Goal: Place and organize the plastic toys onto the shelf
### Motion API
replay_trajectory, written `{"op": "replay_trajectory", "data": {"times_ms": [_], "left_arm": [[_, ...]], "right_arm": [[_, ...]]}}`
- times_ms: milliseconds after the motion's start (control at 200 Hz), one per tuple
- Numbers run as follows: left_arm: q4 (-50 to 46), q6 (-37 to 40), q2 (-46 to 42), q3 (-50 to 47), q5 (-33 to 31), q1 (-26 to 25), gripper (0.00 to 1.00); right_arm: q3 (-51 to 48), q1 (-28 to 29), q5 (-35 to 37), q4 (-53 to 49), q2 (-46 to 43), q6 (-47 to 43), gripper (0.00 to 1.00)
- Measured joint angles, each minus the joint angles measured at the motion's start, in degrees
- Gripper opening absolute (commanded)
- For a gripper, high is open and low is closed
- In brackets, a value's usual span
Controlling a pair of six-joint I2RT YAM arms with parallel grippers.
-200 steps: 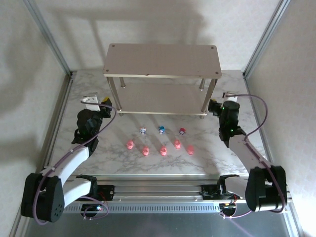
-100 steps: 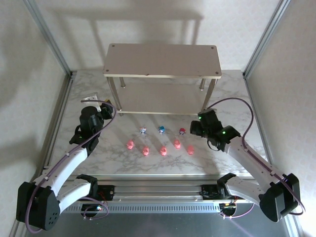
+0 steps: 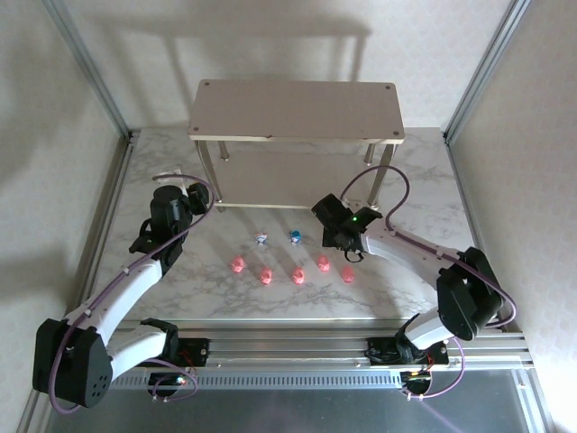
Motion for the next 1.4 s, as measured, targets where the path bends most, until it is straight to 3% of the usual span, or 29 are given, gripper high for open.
{"op": "replay_trajectory", "data": {"times_ms": [125,651,1402], "left_arm": [[-1.0,0.4,0.0,0.1,0.0,0.0,0.48],[-3.1,1.8,0.0,0.5,0.2,1.3,0.47],[-3.1,1.9,2.1,0.7,1.2,2.4,0.47]], "right_arm": [[0.4,0.0,-0.1,0.1,2.4,0.7,0.65],[3.0,0.0,-3.6,4.5,10.6,0.9,0.68],[3.0,-2.2,-5.2,10.4,14.2,-0.5,0.59]]}}
